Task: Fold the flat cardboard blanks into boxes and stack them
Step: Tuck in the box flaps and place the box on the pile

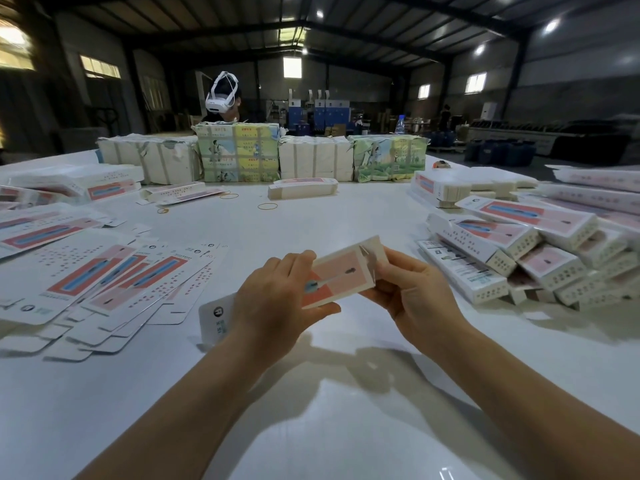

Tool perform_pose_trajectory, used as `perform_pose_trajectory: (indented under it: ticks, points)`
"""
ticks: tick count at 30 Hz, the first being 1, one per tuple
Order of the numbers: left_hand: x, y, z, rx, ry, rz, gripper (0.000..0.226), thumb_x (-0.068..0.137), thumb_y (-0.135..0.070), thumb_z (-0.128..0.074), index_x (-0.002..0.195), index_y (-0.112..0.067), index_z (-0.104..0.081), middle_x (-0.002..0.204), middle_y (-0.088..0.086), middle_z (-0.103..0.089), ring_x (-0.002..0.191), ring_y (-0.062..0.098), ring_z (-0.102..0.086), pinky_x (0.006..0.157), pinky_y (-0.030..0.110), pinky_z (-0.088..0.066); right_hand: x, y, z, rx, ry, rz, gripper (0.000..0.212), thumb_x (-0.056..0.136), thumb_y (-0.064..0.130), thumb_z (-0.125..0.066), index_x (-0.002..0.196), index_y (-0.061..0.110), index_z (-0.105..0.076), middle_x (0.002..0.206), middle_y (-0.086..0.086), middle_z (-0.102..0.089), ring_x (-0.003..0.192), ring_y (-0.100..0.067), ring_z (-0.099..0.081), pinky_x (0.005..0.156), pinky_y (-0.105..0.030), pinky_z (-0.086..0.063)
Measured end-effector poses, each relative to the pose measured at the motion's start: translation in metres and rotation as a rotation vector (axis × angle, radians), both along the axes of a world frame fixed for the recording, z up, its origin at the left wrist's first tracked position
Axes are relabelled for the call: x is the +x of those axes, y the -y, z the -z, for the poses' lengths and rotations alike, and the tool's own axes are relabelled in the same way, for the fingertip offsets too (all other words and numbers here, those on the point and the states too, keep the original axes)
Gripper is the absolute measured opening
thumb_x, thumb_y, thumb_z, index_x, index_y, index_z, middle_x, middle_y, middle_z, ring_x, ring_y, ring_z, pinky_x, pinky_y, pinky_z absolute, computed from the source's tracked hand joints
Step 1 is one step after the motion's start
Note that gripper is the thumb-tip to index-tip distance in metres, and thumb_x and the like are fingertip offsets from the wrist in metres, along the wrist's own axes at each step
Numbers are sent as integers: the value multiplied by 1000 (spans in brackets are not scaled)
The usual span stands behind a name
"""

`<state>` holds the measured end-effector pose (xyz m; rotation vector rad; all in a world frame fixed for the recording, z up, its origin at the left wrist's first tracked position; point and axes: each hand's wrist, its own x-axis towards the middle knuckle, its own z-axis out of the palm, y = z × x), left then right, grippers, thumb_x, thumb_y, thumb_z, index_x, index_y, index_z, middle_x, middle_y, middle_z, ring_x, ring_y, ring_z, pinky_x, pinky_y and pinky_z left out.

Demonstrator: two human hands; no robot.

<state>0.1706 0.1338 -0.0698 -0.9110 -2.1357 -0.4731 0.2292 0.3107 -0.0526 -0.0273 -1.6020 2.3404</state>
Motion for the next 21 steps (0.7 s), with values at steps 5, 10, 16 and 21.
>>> perform_pose_trajectory:
  ticks: [5, 10, 16, 21]
  points:
    - [1, 1, 0, 38, 70, 22, 66, 61, -41, -84, 112, -6, -61, 93, 10, -68, 70, 30, -62, 55, 37, -52, 4, 5, -3, 61, -29, 4, 27, 94, 3, -49, 99, 13, -73, 100, -11, -73, 94, -24, -70, 78, -31, -58]
    - [4, 1, -1, 21, 100, 10, 66, 62, -41, -84, 113, -6, -61, 94, 11, -68, 71, 30, -63, 57, 39, -53, 11, 13, -5, 197, -75, 40, 36, 93, 4, -52, 87, 29, -78, 95, -2, -75, 93, -19, -70, 77, -25, -56]
    - [6, -3, -3, -43, 57, -27, 68, 59, -46, -83, 109, -4, -62, 88, 11, -67, 66, 30, -61, 53, 38, -53, 14, 14, 0, 582, -101, 244, 53, 91, 5, -47, 80, 50, -72, 86, 6, -75, 86, -34, -66, 82, -44, -56]
    - [5, -2, -7, -133, -45, -76, 71, 53, -47, -87, 104, -3, -65, 83, 9, -67, 62, 30, -60, 49, 35, -47, 17, 13, -2, 870, -137, 394, 37, 91, 10, -49, 83, 37, -74, 79, 2, -73, 63, -7, -57, 58, -16, -44]
